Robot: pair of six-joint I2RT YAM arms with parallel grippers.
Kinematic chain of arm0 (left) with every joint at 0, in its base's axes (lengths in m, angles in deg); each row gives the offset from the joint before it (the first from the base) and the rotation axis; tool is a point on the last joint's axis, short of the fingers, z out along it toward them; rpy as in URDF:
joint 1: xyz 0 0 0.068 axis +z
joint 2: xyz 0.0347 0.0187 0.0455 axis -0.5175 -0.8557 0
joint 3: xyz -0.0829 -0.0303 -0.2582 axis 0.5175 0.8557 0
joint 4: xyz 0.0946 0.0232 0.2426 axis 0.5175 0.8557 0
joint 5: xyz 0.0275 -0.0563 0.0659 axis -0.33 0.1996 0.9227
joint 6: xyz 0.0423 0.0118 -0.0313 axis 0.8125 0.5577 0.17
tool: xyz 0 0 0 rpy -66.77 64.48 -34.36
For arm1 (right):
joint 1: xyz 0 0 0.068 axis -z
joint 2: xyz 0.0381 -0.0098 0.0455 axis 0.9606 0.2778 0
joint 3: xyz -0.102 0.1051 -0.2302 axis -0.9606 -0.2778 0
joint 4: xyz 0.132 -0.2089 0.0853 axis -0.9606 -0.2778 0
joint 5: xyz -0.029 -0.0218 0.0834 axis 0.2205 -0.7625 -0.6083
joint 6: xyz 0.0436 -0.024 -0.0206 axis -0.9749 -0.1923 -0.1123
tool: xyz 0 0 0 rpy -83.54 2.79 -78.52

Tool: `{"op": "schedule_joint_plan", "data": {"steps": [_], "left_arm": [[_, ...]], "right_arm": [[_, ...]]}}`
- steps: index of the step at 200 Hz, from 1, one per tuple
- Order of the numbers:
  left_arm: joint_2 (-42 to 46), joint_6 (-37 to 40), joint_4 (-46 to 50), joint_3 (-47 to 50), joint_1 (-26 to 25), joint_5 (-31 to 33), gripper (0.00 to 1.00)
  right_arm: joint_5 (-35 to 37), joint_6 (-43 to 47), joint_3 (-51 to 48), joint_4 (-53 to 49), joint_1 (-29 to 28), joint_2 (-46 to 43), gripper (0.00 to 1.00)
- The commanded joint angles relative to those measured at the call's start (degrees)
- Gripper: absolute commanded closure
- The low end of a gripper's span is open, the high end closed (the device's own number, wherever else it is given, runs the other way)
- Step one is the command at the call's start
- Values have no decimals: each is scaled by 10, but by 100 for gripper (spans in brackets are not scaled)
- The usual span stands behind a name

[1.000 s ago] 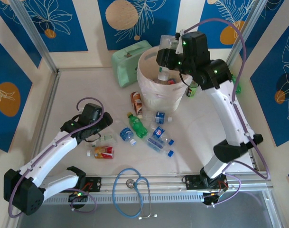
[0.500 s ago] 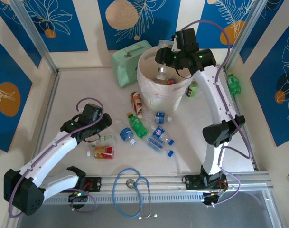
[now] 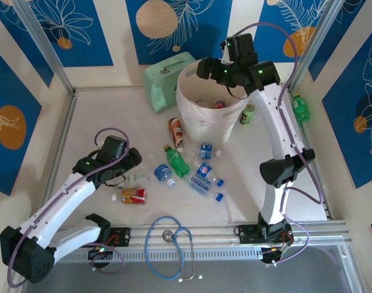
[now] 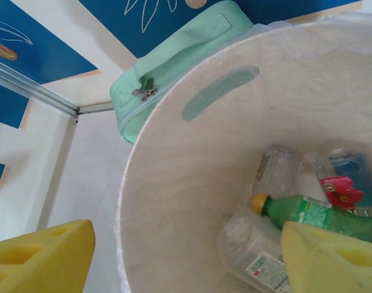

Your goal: Put the plastic bottles in the bin

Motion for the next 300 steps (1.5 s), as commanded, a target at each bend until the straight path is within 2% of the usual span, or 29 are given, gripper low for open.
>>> {"op": "schedule_joint_plan", "data": {"steps": [1, 24, 43, 80, 101, 115, 149, 174, 237, 300], "left_arm": [[19, -5, 64, -27, 6, 18, 15], [42, -17, 108, -31, 6, 43, 13], [55, -41, 128, -23, 7, 49, 12], [68, -117, 133, 13, 13, 9, 11], [83, -164, 139, 35, 14, -15, 11], [92, -196, 151, 47, 13, -29, 11], [101, -248, 176, 56, 0, -38, 11], [82, -272, 178, 55, -17, -27, 14], [35, -356, 182, 81, -84, -18, 18], [-11, -378, 94, 124, -90, -45, 17]], "right_arm": [[-6, 17, 3, -13, -6, -37, 20], [8, 35, -50, 0, -34, -93, 20], [24, 57, -131, 29, -77, -157, 20], [59, 82, -305, 72, -195, -284, 19], [97, 79, -401, 82, -264, -331, 18], [113, 58, -457, 81, -290, -353, 18], [105, 4, -565, 96, -306, -391, 18], [98, -17, -599, 109, -307, -399, 17], [91, -41, -626, 121, -326, -386, 17], [78, -49, -630, 131, -330, -379, 18]]}}
